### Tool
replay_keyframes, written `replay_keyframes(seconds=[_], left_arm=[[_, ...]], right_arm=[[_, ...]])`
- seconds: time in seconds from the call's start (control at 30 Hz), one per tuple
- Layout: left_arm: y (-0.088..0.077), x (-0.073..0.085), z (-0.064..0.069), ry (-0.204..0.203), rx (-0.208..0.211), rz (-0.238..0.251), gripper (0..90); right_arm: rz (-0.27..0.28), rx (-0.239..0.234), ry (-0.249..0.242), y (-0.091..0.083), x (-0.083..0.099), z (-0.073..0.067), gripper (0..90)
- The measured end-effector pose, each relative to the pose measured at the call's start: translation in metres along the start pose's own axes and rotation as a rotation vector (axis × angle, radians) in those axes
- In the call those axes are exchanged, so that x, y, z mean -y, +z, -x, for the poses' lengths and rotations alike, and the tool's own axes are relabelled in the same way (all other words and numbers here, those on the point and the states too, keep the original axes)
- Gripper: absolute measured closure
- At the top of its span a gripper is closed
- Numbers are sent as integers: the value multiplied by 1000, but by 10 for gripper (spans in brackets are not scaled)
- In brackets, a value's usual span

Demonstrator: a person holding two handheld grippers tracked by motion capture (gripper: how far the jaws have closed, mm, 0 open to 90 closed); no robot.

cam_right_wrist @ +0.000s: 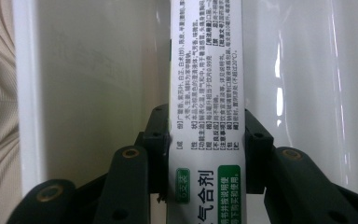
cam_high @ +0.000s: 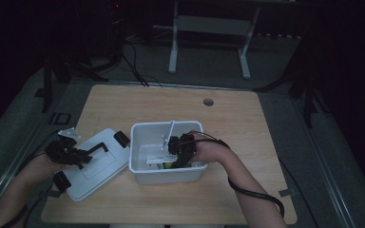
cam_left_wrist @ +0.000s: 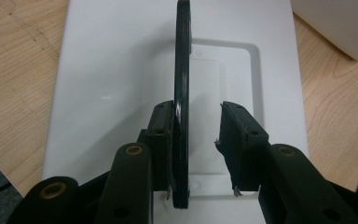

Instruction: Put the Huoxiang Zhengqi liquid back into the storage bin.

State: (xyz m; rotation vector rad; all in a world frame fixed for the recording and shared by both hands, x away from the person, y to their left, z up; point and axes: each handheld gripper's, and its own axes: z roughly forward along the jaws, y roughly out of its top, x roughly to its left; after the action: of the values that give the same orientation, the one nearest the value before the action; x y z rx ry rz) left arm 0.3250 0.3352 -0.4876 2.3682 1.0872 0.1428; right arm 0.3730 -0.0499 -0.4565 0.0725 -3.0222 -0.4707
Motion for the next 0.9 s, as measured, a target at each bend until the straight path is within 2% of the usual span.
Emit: replay_keyframes(seconds=[0.27, 0.47, 0.63, 0.7, 0.9], left_arm=[[1, -3, 1, 6, -4, -6, 654], [3, -4, 0, 0, -6, -16, 654], [3, -5, 1, 1, -6, -14, 654], [3, -6, 1, 0, -5, -13, 654], [5, -8, 1, -2, -7, -20, 654]], right_arm=[[-39, 29, 7, 1, 5, -1, 610], [-1, 30, 17, -14, 9, -4, 602], [73, 37, 27, -33, 14, -6, 593], [108, 55, 36, -43, 18, -7, 581], [227, 99, 73, -70, 36, -9, 478]])
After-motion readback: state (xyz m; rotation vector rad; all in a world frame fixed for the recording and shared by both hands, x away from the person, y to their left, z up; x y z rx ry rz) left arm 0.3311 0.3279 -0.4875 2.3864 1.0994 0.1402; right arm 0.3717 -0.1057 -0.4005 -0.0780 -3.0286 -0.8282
